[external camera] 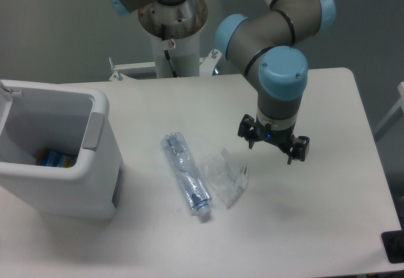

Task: Place the trash in the trash can

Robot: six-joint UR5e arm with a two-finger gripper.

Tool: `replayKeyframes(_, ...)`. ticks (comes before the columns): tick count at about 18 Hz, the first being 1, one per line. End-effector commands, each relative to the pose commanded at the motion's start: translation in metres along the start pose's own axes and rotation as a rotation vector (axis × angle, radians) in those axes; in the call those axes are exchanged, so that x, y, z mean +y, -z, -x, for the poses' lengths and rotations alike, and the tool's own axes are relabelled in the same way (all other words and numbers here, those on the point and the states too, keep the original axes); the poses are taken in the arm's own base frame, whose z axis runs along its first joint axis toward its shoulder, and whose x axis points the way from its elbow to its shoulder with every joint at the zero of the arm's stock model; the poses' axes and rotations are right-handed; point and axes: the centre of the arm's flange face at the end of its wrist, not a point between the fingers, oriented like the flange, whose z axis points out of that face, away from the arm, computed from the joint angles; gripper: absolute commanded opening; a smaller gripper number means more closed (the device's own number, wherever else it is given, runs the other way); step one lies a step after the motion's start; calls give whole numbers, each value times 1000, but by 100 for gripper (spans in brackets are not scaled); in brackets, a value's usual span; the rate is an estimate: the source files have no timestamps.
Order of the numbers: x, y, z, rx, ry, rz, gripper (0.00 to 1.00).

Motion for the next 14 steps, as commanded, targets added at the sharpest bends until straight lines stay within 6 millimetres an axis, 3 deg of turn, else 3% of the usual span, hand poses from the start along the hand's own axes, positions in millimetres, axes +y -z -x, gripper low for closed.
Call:
replayKeyframes(9, 0, 6, 1, 0, 3, -12, 100)
replayKeyframes(14, -1, -12, -10, 17, 118, 9, 100)
